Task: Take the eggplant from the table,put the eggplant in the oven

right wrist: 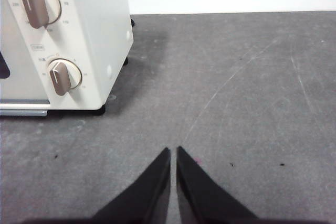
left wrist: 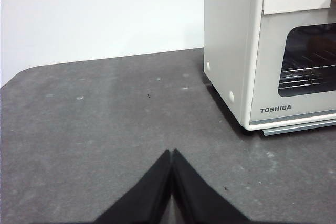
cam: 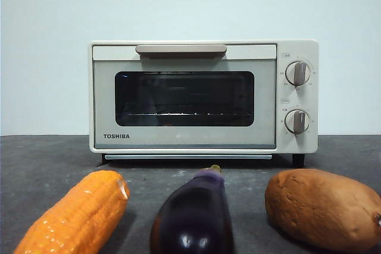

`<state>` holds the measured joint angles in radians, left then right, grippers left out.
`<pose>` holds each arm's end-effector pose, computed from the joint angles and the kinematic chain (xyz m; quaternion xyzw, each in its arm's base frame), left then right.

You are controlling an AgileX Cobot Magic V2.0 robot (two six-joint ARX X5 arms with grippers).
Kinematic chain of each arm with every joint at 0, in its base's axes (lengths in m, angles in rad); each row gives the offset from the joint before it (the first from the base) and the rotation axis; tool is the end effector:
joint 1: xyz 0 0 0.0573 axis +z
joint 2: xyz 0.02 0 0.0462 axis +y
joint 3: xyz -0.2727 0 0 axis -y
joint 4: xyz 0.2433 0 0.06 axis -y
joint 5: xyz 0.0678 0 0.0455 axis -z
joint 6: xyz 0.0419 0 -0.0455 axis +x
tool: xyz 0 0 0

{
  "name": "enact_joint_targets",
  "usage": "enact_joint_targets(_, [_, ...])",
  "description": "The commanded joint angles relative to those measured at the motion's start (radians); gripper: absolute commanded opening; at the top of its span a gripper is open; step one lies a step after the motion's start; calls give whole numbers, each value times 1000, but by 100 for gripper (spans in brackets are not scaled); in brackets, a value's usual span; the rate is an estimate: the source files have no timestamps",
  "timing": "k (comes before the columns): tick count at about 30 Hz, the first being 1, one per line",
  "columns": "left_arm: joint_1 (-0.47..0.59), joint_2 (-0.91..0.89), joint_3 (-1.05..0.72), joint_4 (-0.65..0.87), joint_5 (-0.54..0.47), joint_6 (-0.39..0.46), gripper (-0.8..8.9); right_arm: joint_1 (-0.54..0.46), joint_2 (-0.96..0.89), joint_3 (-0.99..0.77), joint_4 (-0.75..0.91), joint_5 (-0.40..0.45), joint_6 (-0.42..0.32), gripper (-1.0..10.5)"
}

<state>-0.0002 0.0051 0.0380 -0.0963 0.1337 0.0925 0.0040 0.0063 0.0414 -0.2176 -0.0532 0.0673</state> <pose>0.0976 -0.0056 0.1659 0.0440 0.0285 -0.0683 0.9963 0.0962 0.0026 0.1538 0.0357 0.0920 0.0254 0.9948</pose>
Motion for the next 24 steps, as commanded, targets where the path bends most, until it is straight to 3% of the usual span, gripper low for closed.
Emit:
enact_joint_targets(1, [1,-2,-2,14,5,-81,6,0,-3,-8,35,0,10,4])
enact_joint_targets(4, [1,-2,-2,14,5,-228,6,0,-3,-7,78,-4,45,5])
enact_joint_targets(8, [1,-2,-2,14,5,-446,6,0,-3,-6,128,-11,174,4])
enact_joint_targets(11, [1,-2,-2,14,5,-539,6,0,-3,-3,152,-11,256,4])
enact_joint_targets(15, [1,-2,-1,15,18,-616,6,0,-3,9,159,-33,320,4])
enact_joint_targets(24, [1,23,53,-37,32,-692,6,0,5,138,42,-70,326,4])
